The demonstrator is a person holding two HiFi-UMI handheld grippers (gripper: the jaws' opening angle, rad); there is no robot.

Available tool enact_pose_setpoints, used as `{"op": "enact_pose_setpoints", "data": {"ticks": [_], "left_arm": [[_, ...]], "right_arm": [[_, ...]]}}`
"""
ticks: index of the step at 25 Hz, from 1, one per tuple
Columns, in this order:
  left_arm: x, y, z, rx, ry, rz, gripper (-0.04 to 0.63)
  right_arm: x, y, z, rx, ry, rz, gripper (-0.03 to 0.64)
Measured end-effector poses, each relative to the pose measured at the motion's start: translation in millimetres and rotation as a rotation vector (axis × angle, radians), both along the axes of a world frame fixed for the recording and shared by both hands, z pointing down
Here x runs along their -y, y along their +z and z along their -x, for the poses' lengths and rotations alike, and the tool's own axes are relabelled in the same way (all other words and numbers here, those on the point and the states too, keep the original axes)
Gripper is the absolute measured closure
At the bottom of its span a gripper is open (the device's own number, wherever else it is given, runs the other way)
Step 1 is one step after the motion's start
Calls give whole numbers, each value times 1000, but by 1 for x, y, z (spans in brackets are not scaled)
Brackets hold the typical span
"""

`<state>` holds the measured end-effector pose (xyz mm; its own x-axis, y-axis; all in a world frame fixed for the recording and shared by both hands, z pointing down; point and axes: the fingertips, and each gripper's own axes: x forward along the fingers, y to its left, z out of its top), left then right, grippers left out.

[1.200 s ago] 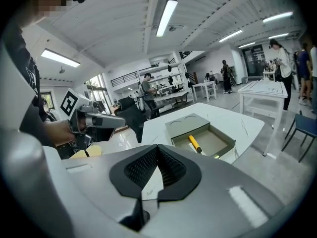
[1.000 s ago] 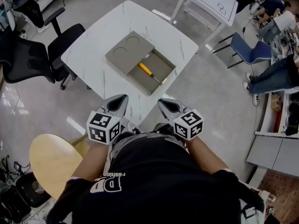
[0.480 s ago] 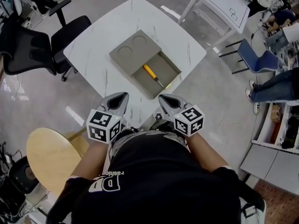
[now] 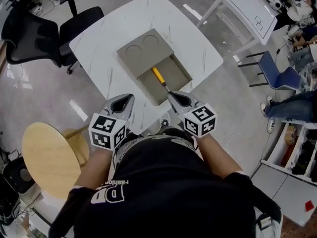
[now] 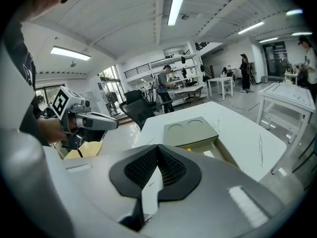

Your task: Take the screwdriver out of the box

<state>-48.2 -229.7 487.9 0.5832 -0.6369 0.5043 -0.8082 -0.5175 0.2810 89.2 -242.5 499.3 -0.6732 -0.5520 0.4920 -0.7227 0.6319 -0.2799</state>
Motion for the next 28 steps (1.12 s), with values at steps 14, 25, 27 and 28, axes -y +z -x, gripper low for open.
{"op": "enact_pose_setpoints", "data": {"ticks": [14, 25, 27, 28], "left_arm": [[0, 2, -14, 35, -36, 14, 537], [0, 7, -15, 42, -31, 25, 537], [-1, 6, -14, 43, -32, 26, 537], [0, 6, -13, 44, -32, 26, 537]], "right_arm": [[18, 3, -9, 22, -37, 8, 616], [16, 10, -6, -22, -76, -4, 605], [16, 10, -4, -25, -86, -5, 564], [16, 10, -3, -26, -91, -5, 561]]}}
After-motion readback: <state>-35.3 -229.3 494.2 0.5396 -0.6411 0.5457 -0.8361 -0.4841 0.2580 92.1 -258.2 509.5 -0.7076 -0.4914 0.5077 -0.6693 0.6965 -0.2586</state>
